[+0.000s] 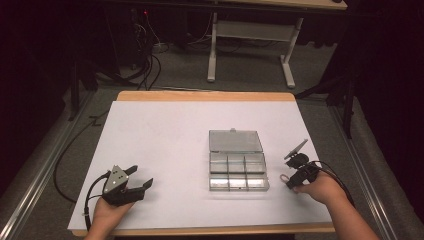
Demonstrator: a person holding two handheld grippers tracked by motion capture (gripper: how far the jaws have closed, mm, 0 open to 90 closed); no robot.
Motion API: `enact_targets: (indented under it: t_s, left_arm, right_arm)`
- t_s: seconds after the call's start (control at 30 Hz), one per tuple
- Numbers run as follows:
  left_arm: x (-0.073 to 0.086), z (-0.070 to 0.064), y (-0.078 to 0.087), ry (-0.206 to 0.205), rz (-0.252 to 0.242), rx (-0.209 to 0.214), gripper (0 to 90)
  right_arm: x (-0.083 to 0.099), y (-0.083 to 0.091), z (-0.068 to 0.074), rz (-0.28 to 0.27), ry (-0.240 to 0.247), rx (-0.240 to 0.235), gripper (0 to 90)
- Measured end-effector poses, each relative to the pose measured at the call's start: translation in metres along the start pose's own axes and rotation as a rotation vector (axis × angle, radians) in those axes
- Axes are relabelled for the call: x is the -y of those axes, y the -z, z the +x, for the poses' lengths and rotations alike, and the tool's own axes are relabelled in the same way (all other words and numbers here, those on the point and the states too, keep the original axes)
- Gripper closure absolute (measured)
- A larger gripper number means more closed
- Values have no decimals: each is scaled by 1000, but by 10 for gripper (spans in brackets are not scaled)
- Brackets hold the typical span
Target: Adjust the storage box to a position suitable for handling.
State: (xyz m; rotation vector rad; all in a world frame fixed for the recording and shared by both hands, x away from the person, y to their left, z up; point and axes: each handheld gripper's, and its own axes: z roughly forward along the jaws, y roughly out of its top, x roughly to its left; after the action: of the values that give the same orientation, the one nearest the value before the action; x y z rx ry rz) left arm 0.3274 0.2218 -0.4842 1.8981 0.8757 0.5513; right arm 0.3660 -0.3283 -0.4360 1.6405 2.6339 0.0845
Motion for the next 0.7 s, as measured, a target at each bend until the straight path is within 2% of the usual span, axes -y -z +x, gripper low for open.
enact_targets:
  t_s: [0.33, 0.57, 0.6, 0.63, 0.7]
  left_arm:
    - [0, 0, 0, 0, -2, -3, 260]
    - [0, 0, 0, 1, -4, -5, 260]
    - [0, 0, 0, 0, -4, -6, 260]
    - [0, 0, 0, 1, -3, -5, 260]
    - [0, 0, 0, 1, -1, -4, 260]
  right_arm:
    - [0, 0, 2, -3, 27, 13, 834]
    - [1, 4, 4, -9, 40, 11, 851]
    - [1, 5, 5, -6, 27, 8, 852]
    - [1, 6, 5, -12, 47, 7, 852]
    - [1, 7, 7, -11, 56, 5, 852]
